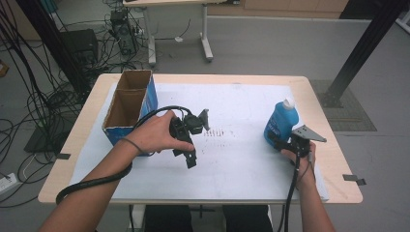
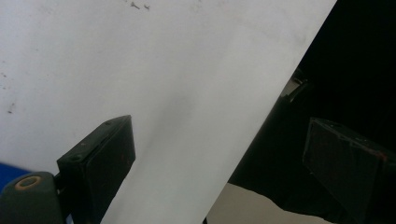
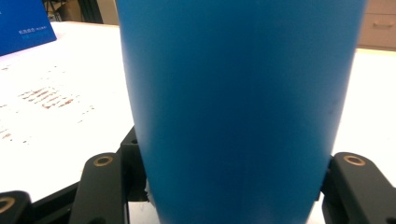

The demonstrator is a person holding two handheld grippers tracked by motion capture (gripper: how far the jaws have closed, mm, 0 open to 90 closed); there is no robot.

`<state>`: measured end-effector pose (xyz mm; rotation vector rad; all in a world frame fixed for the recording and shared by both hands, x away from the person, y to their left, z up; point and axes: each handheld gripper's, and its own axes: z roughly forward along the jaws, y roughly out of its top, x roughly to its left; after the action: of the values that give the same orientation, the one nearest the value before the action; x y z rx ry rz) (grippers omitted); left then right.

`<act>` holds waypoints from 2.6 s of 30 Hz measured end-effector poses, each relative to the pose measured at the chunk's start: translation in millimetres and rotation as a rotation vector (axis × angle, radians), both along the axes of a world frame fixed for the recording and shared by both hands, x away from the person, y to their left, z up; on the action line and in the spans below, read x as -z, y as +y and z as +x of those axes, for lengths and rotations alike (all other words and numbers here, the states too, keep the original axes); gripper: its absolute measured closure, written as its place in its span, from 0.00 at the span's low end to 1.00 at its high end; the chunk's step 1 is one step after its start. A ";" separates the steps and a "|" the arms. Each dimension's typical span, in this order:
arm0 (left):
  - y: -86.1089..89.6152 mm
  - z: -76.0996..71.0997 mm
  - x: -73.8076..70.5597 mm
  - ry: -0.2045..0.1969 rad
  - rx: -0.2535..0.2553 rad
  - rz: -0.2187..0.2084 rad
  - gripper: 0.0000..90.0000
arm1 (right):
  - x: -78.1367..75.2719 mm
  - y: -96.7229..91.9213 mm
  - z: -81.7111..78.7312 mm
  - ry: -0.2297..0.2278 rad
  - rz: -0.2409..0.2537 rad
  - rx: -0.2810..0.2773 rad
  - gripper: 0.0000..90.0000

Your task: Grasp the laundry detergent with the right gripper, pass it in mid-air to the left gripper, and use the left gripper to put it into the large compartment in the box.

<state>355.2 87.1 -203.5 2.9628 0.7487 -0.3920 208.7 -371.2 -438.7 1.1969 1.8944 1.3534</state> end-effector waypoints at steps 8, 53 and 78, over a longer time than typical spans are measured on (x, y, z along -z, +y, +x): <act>3.3 -1.8 -9.0 -0.014 0.007 -0.009 0.11 | -4.3 -6.5 4.7 0.031 0.029 -0.024 0.44; 14.9 -9.1 -39.0 -0.053 0.022 -0.053 0.11 | -91.8 -19.1 26.5 0.096 0.079 -0.469 0.45; 18.4 -14.2 -77.9 -0.103 0.069 -0.100 0.10 | -96.3 0.2 34.7 0.137 0.053 -0.643 0.45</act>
<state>341.0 105.5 -125.6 2.8952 0.5988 -0.2693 243.4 -371.0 -342.4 0.7328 2.4838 1.6745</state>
